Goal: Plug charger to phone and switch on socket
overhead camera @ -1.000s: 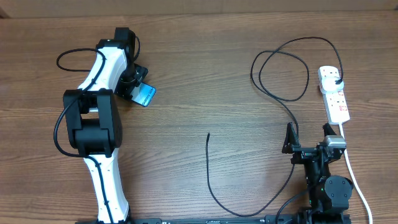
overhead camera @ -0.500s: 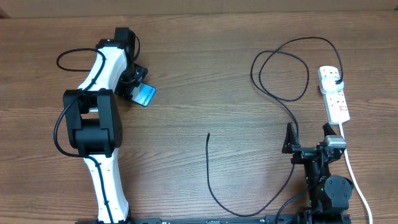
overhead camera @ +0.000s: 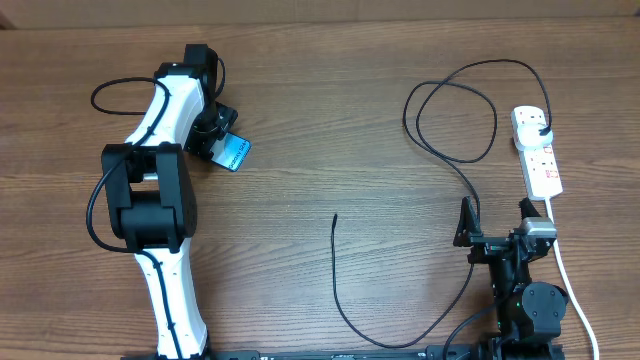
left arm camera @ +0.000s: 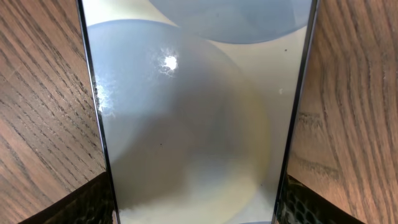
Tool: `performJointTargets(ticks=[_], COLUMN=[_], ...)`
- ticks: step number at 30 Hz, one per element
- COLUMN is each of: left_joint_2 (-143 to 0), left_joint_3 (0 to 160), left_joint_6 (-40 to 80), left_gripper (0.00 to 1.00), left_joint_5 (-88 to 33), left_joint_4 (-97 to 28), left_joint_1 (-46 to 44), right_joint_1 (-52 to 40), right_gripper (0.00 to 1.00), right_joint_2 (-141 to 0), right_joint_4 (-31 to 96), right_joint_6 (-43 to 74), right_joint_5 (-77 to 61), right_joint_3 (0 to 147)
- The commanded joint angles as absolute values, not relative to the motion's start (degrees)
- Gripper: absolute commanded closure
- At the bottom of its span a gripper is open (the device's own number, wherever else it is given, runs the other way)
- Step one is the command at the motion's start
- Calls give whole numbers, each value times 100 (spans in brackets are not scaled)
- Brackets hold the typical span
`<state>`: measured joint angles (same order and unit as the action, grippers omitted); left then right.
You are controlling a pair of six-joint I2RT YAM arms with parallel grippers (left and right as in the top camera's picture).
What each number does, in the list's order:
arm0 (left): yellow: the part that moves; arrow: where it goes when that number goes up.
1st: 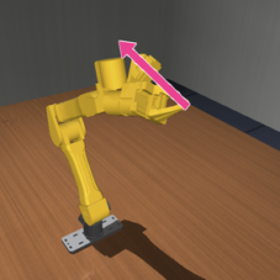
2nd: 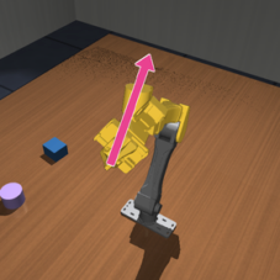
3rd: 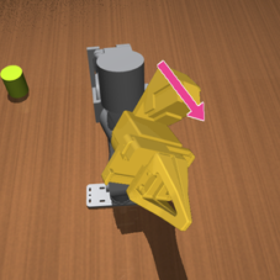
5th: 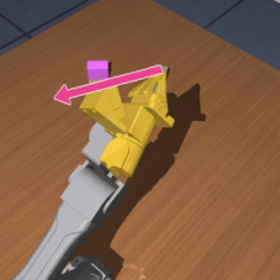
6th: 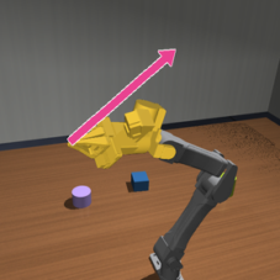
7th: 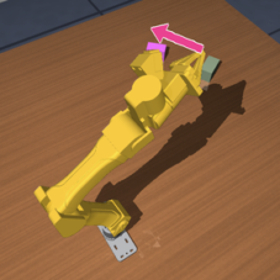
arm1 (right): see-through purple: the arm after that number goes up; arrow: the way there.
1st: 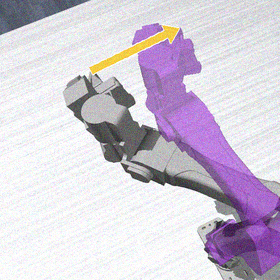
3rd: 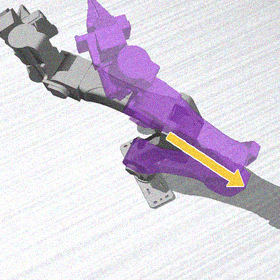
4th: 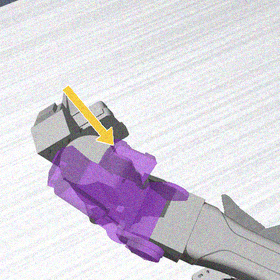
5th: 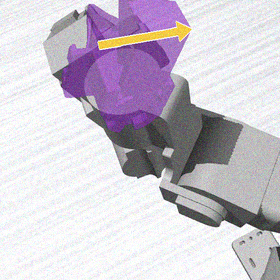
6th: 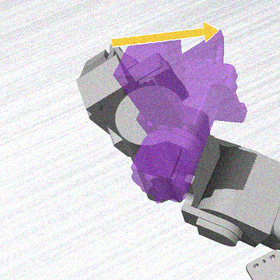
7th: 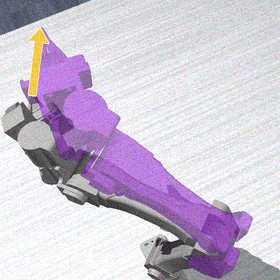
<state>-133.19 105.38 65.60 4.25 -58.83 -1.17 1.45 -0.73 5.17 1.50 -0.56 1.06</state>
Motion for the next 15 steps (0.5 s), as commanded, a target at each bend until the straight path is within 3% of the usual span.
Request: performJointTargets(ticks=[1,15], left_joint_2=[-13909,-13900], left_joint_3=[10322,10689], left_joint_6=[6510,6381], left_gripper=[96,96], left_joint_5=[217,178], left_joint_4=[-5828,-6104], left_joint_1=[-189,-14], right_joint_1=[123,123], right_gripper=[0,0], right_joint_2=[-34,-34], right_joint_4=[484,484], right_joint_6=[145,145], right_joint_5=[12,12], right_joint_3=[49,49])
